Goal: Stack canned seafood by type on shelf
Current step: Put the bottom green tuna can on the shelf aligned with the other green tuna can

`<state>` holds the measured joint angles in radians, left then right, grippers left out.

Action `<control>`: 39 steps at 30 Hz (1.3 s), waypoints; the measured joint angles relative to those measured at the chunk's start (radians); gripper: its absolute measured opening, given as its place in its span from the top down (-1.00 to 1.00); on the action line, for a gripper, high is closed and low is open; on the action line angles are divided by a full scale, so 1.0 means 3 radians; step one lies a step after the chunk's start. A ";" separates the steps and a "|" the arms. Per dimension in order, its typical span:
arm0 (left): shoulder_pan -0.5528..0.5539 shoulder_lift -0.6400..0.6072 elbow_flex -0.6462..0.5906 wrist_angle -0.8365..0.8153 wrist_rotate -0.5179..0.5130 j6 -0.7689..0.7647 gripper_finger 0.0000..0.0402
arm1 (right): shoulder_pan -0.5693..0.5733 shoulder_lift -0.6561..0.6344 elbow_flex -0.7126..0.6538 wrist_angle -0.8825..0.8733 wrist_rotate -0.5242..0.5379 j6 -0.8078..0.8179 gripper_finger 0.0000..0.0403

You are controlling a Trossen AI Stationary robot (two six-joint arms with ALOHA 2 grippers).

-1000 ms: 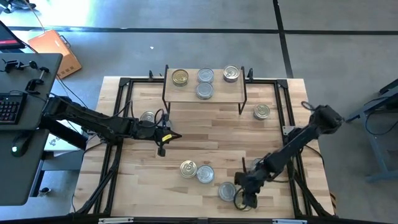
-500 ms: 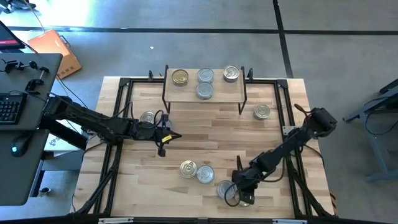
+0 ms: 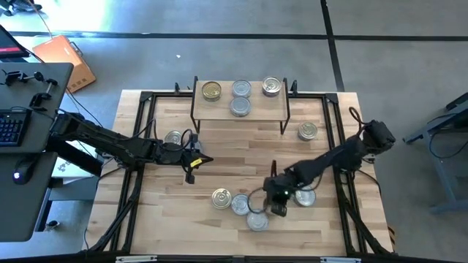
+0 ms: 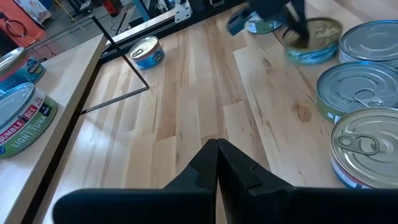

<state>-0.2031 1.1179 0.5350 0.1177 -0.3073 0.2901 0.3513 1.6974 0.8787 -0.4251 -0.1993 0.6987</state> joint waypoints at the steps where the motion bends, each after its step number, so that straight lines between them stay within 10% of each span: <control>1: 0.0000 0.0000 0.0000 0.0000 0.0000 0.0000 1.00 | -0.0072 0.0000 0.0000 0.0017 0.0031 -0.0122 0.98; 12: -0.0004 0.0000 0.0000 0.0000 0.0003 -0.0062 1.00 | -0.0911 0.0075 -0.0060 0.1364 0.0926 -0.1368 0.98; 21: -0.0014 0.0136 0.0001 0.0006 0.0289 -0.0306 1.00 | -0.1086 0.0413 -0.0038 0.2649 0.0884 -0.1388 0.98; 25: -0.0024 0.0399 0.0000 0.0087 0.0294 -0.0447 1.00 | -0.1002 0.0384 0.0129 0.2099 0.0961 -0.1372 0.98; 31: -0.0024 0.0870 0.0000 0.0426 0.0070 -0.0500 1.00 | -0.0882 0.0263 0.0530 0.0707 0.2025 -0.1022 0.98; 39: 0.0095 0.1233 0.0127 0.0771 -0.0109 -0.0448 1.00 | -0.1066 0.0426 0.0548 0.0636 0.1889 -0.0705 0.98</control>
<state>-0.1746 1.4878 0.5730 0.3491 -0.3401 0.1558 0.0316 1.8253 1.0432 -0.2343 0.3675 0.4872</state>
